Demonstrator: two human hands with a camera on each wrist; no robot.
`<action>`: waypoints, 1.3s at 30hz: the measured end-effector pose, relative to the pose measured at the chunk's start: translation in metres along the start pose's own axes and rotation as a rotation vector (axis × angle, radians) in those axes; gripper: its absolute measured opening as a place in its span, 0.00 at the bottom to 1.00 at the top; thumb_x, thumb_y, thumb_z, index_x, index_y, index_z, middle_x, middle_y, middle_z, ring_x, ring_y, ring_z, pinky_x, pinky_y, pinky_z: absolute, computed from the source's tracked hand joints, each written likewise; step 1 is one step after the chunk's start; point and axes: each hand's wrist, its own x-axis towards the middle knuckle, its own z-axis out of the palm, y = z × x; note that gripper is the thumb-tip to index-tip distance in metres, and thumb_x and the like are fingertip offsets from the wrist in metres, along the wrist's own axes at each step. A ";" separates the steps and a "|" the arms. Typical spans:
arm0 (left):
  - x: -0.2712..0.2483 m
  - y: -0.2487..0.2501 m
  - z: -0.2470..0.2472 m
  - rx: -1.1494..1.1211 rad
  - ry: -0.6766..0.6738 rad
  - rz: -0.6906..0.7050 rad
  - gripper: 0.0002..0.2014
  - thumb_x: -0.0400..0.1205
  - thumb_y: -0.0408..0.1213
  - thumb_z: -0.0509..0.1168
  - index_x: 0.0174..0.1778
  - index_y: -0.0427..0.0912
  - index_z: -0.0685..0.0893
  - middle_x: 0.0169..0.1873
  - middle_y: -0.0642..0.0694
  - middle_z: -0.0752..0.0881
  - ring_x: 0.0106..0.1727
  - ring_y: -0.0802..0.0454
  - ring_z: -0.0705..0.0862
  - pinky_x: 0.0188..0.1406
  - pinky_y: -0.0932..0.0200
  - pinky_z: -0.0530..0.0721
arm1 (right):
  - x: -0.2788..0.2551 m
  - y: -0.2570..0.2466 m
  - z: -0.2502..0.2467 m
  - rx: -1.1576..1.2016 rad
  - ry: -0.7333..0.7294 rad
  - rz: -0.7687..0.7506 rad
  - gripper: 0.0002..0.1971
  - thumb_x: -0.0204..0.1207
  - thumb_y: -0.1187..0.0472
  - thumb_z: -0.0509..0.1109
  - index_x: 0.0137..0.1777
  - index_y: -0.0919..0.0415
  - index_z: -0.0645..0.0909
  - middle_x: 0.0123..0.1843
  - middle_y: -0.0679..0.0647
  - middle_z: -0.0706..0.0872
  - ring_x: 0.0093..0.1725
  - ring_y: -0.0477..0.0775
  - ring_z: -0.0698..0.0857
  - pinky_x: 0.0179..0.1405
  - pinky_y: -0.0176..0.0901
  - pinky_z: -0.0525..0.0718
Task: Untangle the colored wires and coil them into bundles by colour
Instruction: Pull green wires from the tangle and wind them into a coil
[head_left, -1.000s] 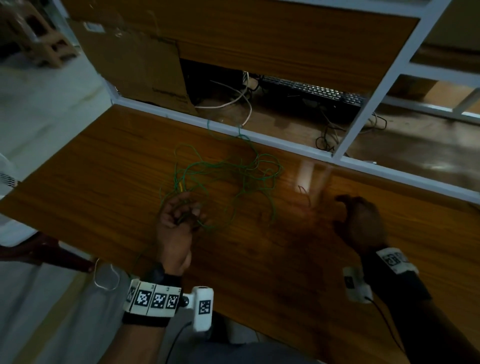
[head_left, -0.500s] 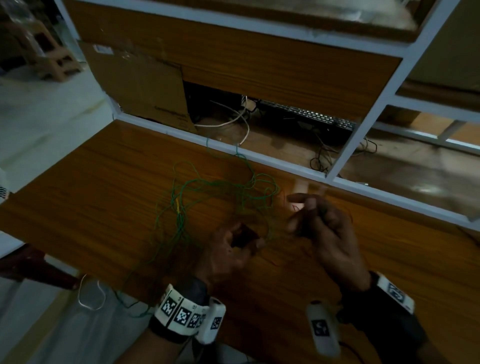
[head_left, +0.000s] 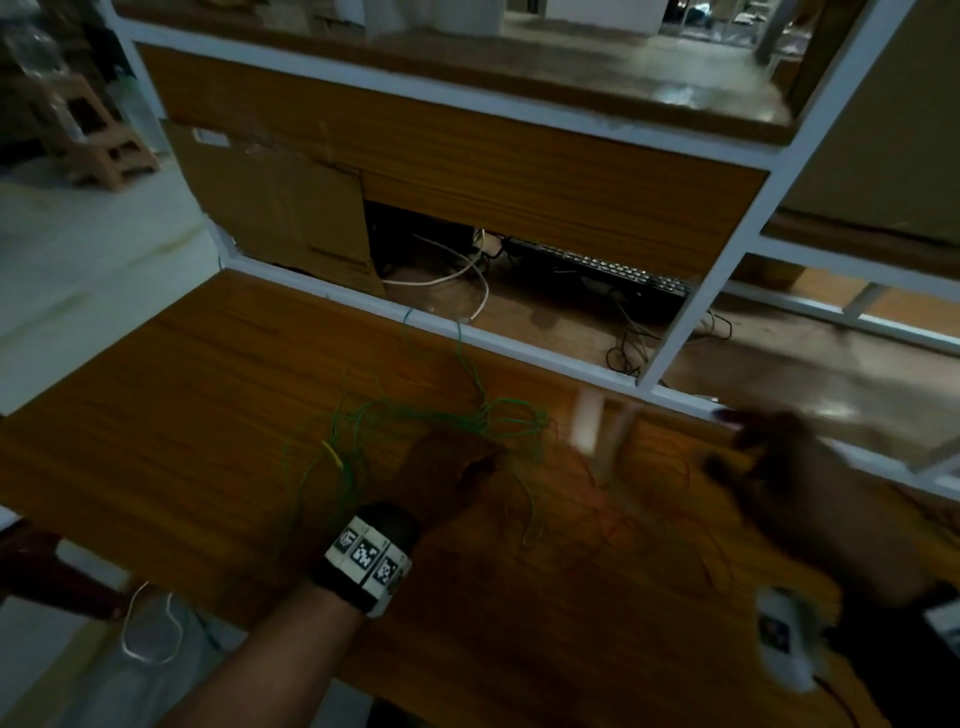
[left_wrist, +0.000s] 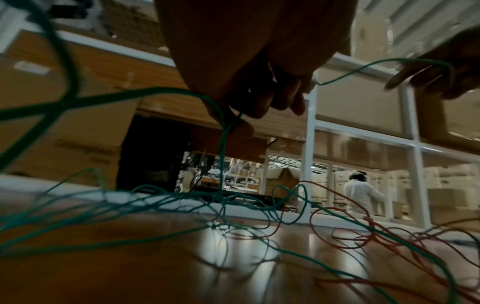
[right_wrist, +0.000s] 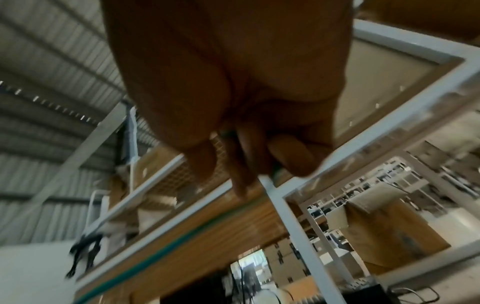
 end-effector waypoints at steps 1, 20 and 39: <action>-0.001 0.002 0.007 0.019 -0.032 0.068 0.16 0.82 0.41 0.61 0.60 0.43 0.89 0.50 0.42 0.91 0.50 0.46 0.89 0.54 0.50 0.87 | -0.011 -0.020 0.013 -0.155 -0.054 -0.044 0.29 0.79 0.41 0.73 0.79 0.42 0.72 0.72 0.54 0.80 0.65 0.58 0.83 0.56 0.55 0.86; 0.014 -0.014 0.019 0.103 -0.101 -0.081 0.21 0.87 0.53 0.57 0.58 0.46 0.90 0.53 0.44 0.90 0.53 0.44 0.89 0.58 0.51 0.85 | -0.019 -0.065 0.026 1.072 -0.234 0.050 0.13 0.85 0.56 0.65 0.50 0.53 0.93 0.25 0.55 0.67 0.22 0.53 0.58 0.22 0.44 0.57; 0.021 -0.083 0.054 0.267 -0.308 0.061 0.21 0.85 0.60 0.49 0.67 0.60 0.79 0.59 0.40 0.88 0.58 0.33 0.86 0.56 0.36 0.86 | -0.047 0.023 0.063 -0.299 -0.183 0.066 0.32 0.84 0.42 0.67 0.86 0.47 0.65 0.82 0.49 0.75 0.79 0.56 0.72 0.75 0.52 0.76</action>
